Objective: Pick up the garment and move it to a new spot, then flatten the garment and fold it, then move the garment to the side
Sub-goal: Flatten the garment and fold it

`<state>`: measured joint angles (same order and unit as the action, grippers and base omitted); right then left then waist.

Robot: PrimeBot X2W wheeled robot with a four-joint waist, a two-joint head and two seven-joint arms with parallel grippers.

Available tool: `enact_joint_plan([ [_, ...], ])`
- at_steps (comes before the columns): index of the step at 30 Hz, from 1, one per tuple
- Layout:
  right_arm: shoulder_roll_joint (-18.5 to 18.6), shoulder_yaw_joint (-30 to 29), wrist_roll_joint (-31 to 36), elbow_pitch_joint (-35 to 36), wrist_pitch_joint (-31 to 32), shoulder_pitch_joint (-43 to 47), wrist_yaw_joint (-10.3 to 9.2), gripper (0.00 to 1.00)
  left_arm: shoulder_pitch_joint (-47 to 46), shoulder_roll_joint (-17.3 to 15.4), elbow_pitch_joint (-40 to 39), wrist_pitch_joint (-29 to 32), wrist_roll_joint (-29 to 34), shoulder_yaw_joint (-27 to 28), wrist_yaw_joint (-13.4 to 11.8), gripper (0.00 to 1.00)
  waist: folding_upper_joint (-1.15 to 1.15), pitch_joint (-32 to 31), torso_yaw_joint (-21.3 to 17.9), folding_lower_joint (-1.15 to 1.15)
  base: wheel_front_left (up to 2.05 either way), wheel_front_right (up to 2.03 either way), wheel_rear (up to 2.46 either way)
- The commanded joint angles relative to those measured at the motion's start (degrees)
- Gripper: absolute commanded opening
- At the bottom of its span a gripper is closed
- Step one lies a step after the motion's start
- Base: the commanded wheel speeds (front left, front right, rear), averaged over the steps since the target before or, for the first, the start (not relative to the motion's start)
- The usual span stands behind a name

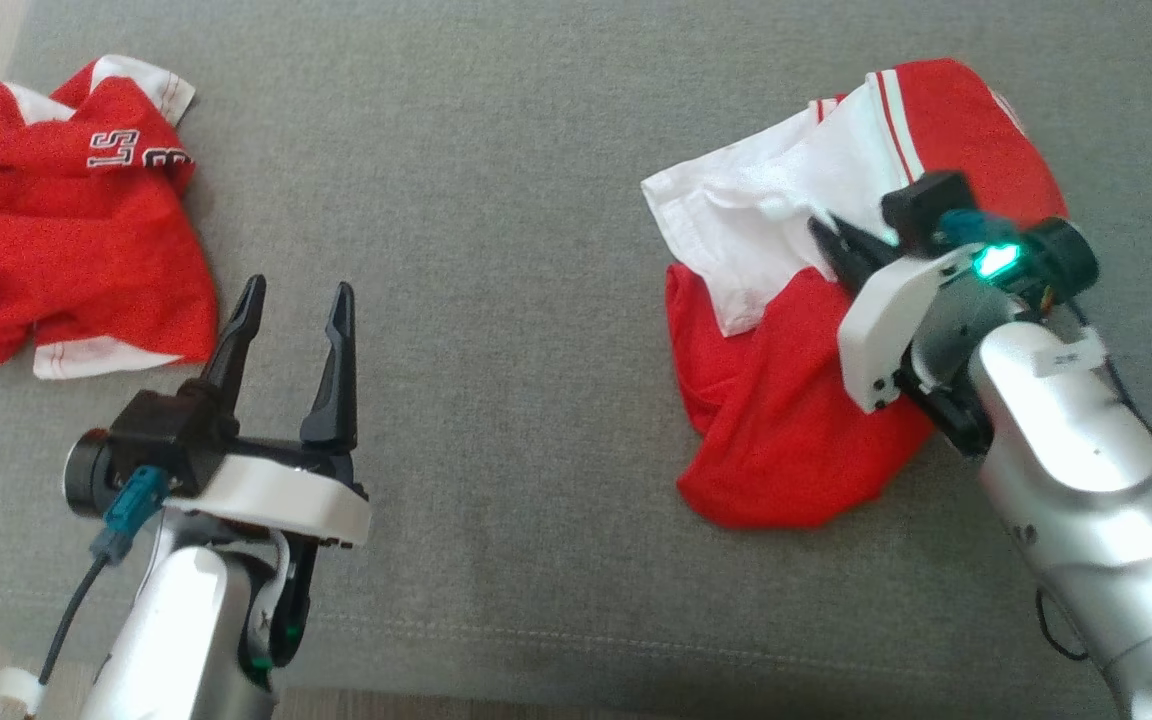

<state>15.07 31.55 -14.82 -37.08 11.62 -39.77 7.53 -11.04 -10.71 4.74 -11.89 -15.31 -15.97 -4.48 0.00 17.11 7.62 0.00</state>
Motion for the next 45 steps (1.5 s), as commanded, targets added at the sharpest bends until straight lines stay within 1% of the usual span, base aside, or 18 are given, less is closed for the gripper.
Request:
enact_joint_plan([
  [1, -0.79, -1.18, -0.85, 1.66, -1.89, -0.65, -0.04, 0.00, -2.23, -0.79, -1.45, -0.76, -0.48, 2.07, -0.11, 1.00, 0.00, -0.67, -0.60, 0.00, 0.00, 0.00, 0.00],
  [6, -2.22, -8.38, -2.57, 4.58, -7.54, 2.30, -0.04, 0.00, -1.32, -1.35, -1.57, -0.88, -0.46, 2.31, -0.61, 1.00, 0.00, -2.61, -2.37, 0.00, 0.00, 0.00, 0.00],
  [10, -3.37, -15.10, -2.77, 8.61, -9.48, 6.45, -0.04, 0.00, -0.39, -1.92, -2.33, -0.53, -0.50, 2.48, -1.00, 1.00, 0.00, -3.66, -3.98, 0.00, 0.00, 0.00, 0.00],
  [12, -4.16, -19.87, -2.57, 10.37, -9.85, 9.24, -0.04, 0.00, -0.09, -2.08, -2.65, -0.29, -0.51, 2.35, -1.09, 1.00, 0.00, -4.16, -4.48, 0.00, 0.00, 0.00, 0.00],
  [17, -7.54, -32.47, -2.14, 13.58, -9.61, 16.87, -0.04, 0.00, 0.69, -2.35, -3.47, 0.27, -0.56, 2.02, -1.36, 1.00, 0.00, -4.79, -5.46, 0.00, 0.00, 0.00, 0.00],
  [18, -8.91, -35.83, -2.28, 14.37, -8.88, 19.21, -0.04, 0.13, 0.94, -2.50, -3.66, 0.46, -0.62, 1.91, -1.38, 1.00, 0.00, -4.89, -5.80, 0.00, 0.00, 0.00, 0.00],
  [19, -9.38, -37.08, -2.05, 14.62, -8.55, 20.21, -0.04, 0.75, 1.07, -2.60, -3.72, 0.54, -0.64, 1.90, -1.42, 1.00, 0.00, -4.94, -5.98, 0.00, 0.00, 0.00, 0.00],
  [20, -9.38, -37.08, -2.05, 14.62, -8.55, 20.21, -0.04, 0.75, 1.07, -2.60, -3.72, 0.54, -0.64, 1.90, -1.42, 1.00, 0.00, -4.94, -5.98, 0.00, 0.00, 0.00, 0.00],
  [21, -9.78, -38.25, -1.81, 14.80, -8.19, 21.07, -0.04, 1.00, 1.18, -2.68, -3.81, 0.65, -0.66, 1.83, -1.43, 1.00, 0.00, -4.95, -6.10, 0.00, 0.00, 0.00, 0.00],
  [27, -11.41, -42.60, -0.83, 17.62, -8.66, 24.48, -0.04, 1.00, 1.71, -3.02, -4.11, 1.10, -0.71, 1.41, -1.55, 1.00, 0.00, -5.58, -6.40, 0.00, 0.00, 0.00, 0.00],
  [31, -11.85, -42.70, 0.10, 21.90, -10.69, 26.79, -0.04, 1.00, 2.51, -3.33, -4.18, 1.36, -0.80, 1.25, -1.73, 1.00, 0.00, -6.72, -6.51, 0.00, 0.00, 0.00, 0.00],
  [38, -12.08, -39.39, 5.54, 32.52, -13.19, 30.50, -0.04, 1.00, 4.93, -4.17, -5.21, 1.99, -0.94, 1.53, -2.68, 1.00, 0.00, -9.59, -7.01, 0.00, 0.00, 0.00, 0.00],
  [41, -12.11, -36.85, 7.00, 35.89, -12.72, 32.10, -0.04, 1.00, 6.09, -4.57, -5.81, 2.43, -0.91, 1.49, -3.04, 1.00, 0.00, -10.90, -7.10, 0.00, 0.00, 0.00, 0.00],
  [45, -12.14, -34.22, 7.82, 38.68, -11.22, 34.53, -0.04, 1.00, 7.63, -4.99, -6.52, 3.10, -0.87, 1.25, -3.45, 1.00, 0.00, -12.38, -7.25, 0.00, 0.00, 0.00, 0.00],
])
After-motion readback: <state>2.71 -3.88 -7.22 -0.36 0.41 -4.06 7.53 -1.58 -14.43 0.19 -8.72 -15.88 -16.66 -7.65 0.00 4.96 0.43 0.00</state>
